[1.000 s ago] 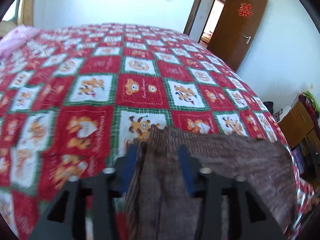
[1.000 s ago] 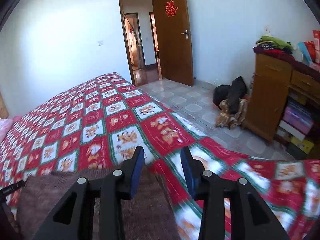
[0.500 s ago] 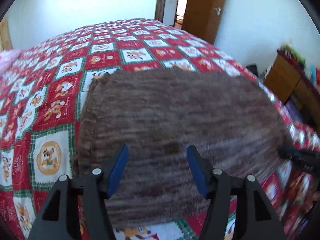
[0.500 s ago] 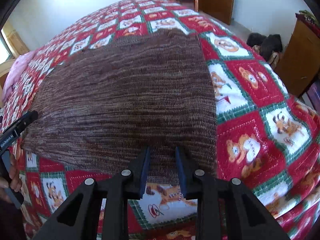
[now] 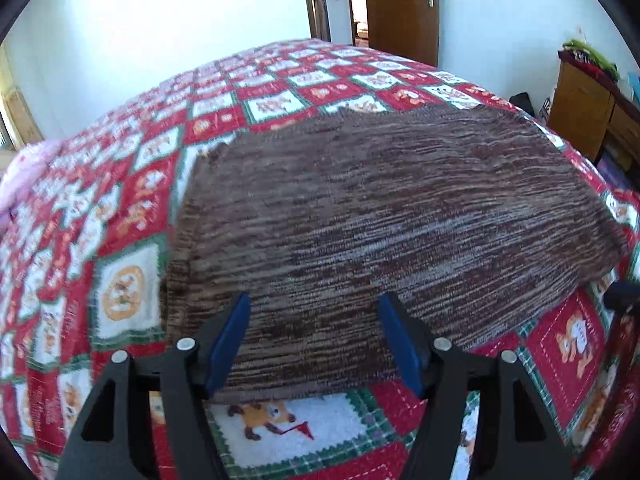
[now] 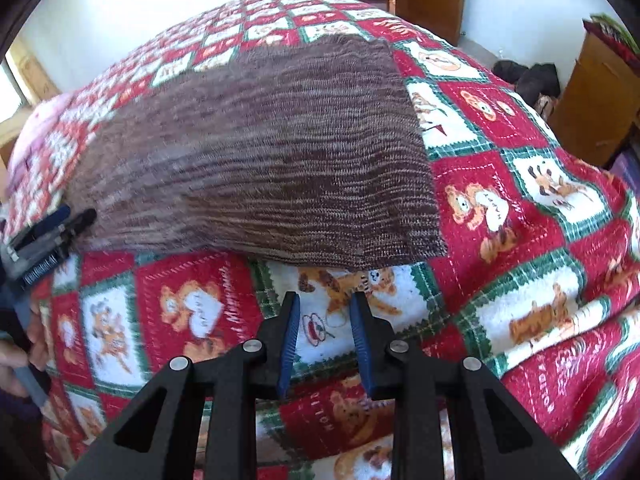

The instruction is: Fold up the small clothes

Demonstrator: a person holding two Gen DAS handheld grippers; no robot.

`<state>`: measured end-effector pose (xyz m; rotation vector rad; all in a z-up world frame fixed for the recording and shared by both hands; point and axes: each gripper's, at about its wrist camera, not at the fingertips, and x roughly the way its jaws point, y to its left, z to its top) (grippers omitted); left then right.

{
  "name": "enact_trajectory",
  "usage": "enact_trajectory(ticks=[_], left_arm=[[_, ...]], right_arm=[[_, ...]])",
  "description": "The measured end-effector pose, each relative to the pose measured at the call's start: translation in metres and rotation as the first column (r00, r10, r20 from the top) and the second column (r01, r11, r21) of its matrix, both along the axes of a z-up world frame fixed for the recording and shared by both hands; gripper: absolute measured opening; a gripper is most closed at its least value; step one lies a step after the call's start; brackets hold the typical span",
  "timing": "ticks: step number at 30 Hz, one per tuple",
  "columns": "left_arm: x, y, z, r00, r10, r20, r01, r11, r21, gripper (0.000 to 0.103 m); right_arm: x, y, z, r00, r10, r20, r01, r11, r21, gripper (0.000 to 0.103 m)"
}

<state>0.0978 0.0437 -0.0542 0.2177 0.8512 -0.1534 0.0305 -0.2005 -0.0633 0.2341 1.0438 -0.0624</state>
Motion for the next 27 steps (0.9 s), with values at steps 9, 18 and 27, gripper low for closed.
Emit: enact_trajectory(ticks=[9,18,27], left_arm=[[0.001,0.0,0.007,0.998,0.054,0.03,-0.054,0.998,0.011,0.076],[0.009,0.004,-0.001,0.997,0.077,0.013,-0.077,0.997,0.008,0.08],[0.012,0.022,-0.018,0.993,0.122,0.005,-0.121,0.989,-0.081,0.102]], right_arm=[[0.043,0.05,0.022,0.986,0.017,0.165,-0.025,0.999,0.047,0.027],[0.056,0.08,-0.017,0.993,0.099,0.068,-0.096,0.994,-0.043,0.028],[-0.007,-0.026,0.045,0.915,-0.157,0.373,0.127,0.987,0.103,0.035]])
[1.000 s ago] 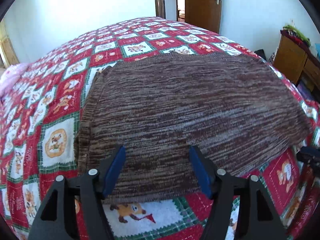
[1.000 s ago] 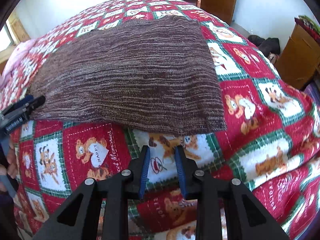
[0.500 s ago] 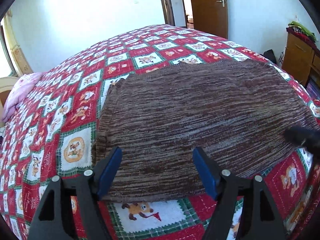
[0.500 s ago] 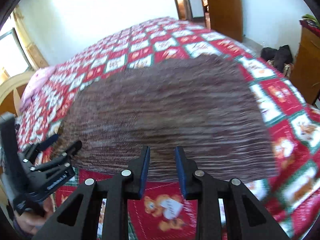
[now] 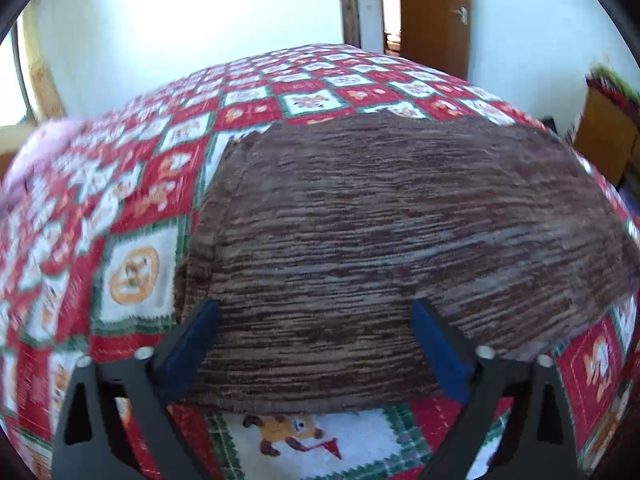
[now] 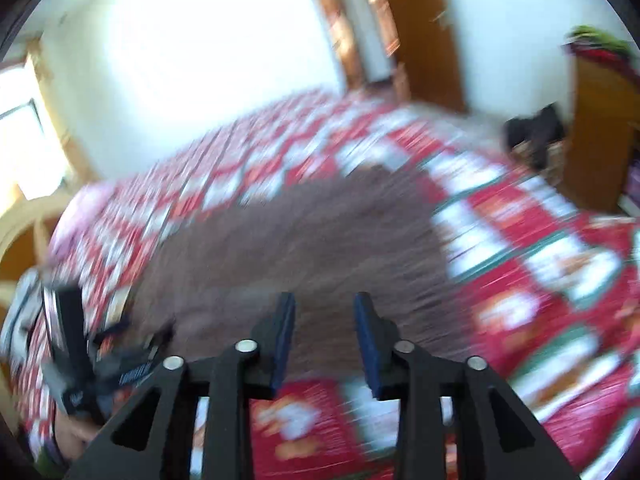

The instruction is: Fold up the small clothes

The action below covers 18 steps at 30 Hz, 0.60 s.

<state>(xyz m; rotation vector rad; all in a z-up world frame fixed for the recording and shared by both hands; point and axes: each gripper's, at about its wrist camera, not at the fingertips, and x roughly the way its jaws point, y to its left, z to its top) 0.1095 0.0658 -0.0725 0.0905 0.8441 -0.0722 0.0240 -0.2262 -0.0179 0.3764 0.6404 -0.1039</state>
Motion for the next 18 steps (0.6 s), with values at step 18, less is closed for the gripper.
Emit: enact_trajectory(ticks=[18], left_arm=[[0.002,0.006,-0.005,1.0,-0.002,0.001,0.002,0.998,-0.069,0.103]], right_arm=[[0.032,-0.013,-0.039,0.976,0.026,-0.214,-0.042,0.996,-0.073,0.007]])
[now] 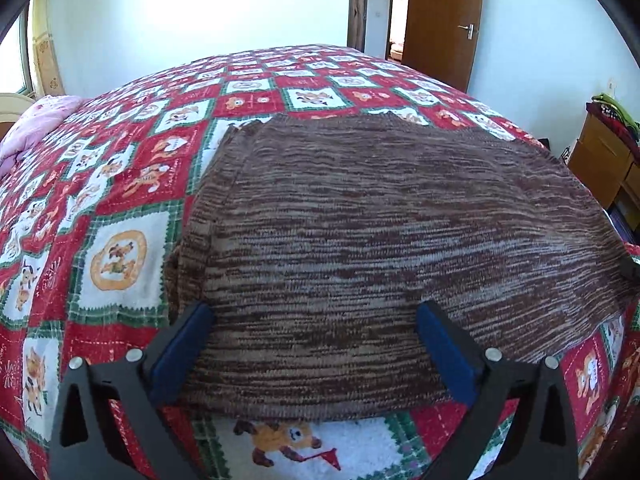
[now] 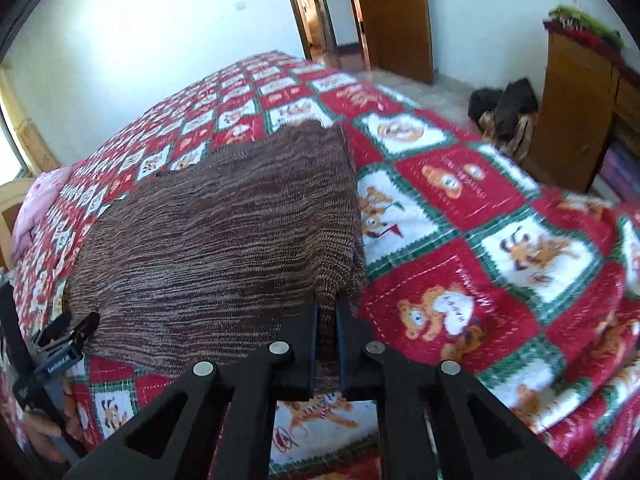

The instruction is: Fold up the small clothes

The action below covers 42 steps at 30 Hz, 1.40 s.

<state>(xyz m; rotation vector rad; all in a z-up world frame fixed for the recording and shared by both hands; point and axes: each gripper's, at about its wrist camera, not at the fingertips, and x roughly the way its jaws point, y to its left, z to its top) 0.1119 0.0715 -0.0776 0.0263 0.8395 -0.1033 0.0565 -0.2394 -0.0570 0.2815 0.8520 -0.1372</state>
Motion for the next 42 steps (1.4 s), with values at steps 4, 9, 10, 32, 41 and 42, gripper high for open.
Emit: enact_trajectory(ticks=[4,9,10,32,41,42], left_arm=[[0.0,0.0,0.0,1.0,-0.003,0.0,0.003,1.0,-0.004,0.103],[0.001,0.0,0.0,1.0,-0.012,-0.002,0.012,1.0,-0.003,0.103],[0.001,0.0,0.0,1.0,-0.013,-0.002,0.013,1.0,-0.004,0.103],[0.0,0.002,0.0,1.0,-0.014,0.012,0.015,1.0,-0.01,0.103],[0.0,0.001,-0.001,1.0,-0.012,0.01,0.012,1.0,-0.005,0.103],[-0.001,0.002,0.0,1.0,-0.01,0.009,0.01,1.0,-0.008,0.103]], right_arm=[[-0.007,0.003,-0.011,0.996,0.02,-0.083,-0.023,0.999,-0.04,0.006],[-0.012,-0.013,-0.021,0.994,-0.013,-0.107,0.014,1.0,0.006,0.006],[-0.012,-0.014,-0.021,0.994,-0.013,-0.11,0.014,1.0,0.009,0.006],[0.054,0.135,-0.027,0.979,0.197,-0.055,-0.193,0.978,0.082,0.01],[0.048,0.135,-0.029,0.978,0.203,-0.047,-0.199,0.977,0.08,0.01],[0.05,0.137,-0.029,0.978,0.204,-0.047,-0.2,0.977,0.075,0.01]])
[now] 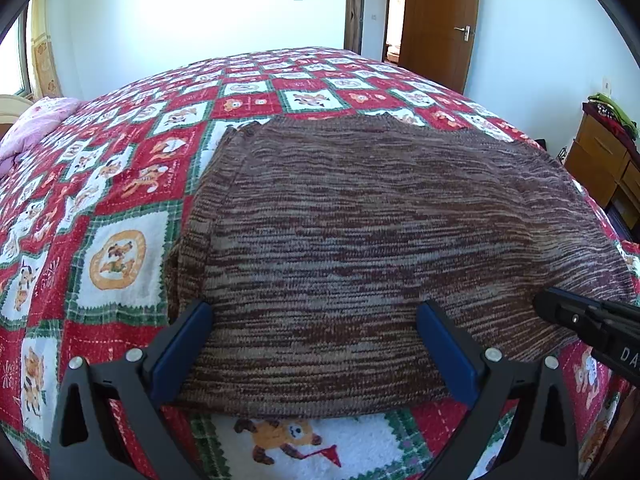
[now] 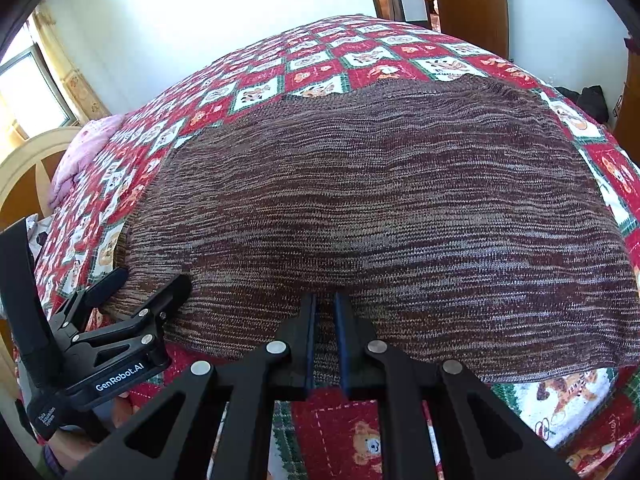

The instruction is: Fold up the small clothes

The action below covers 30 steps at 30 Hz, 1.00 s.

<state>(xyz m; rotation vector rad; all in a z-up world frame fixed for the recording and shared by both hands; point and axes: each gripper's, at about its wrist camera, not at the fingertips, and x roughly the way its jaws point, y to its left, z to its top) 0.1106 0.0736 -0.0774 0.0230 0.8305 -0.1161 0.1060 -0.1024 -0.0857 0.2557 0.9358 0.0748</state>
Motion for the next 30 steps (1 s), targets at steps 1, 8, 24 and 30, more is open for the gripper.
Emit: enact_trajectory(ticks=[1,8,24,30], left_arm=[[-0.002,0.001,0.001,1.0,0.002,0.003,-0.002,1.0,-0.006,0.103],[-0.035,0.029,0.011,0.997,0.061,0.048,-0.053,0.985,-0.164,0.103],[0.002,0.11,0.007,0.936,0.351,-0.019,-0.331,0.861,-0.388,0.099],[0.055,0.09,0.009,0.987,0.158,-0.033,-0.158,0.902,-0.402,0.099]], right_arm=[[0.0,0.001,-0.001,1.0,0.0,0.001,0.0,1.0,-0.004,0.01],[0.001,-0.003,-0.002,1.0,-0.005,0.005,0.005,0.999,0.032,0.009],[0.053,0.02,0.007,0.997,-0.028,0.078,0.026,0.999,0.024,0.01],[0.046,0.019,0.006,0.994,-0.01,0.106,0.009,1.0,0.013,0.01]])
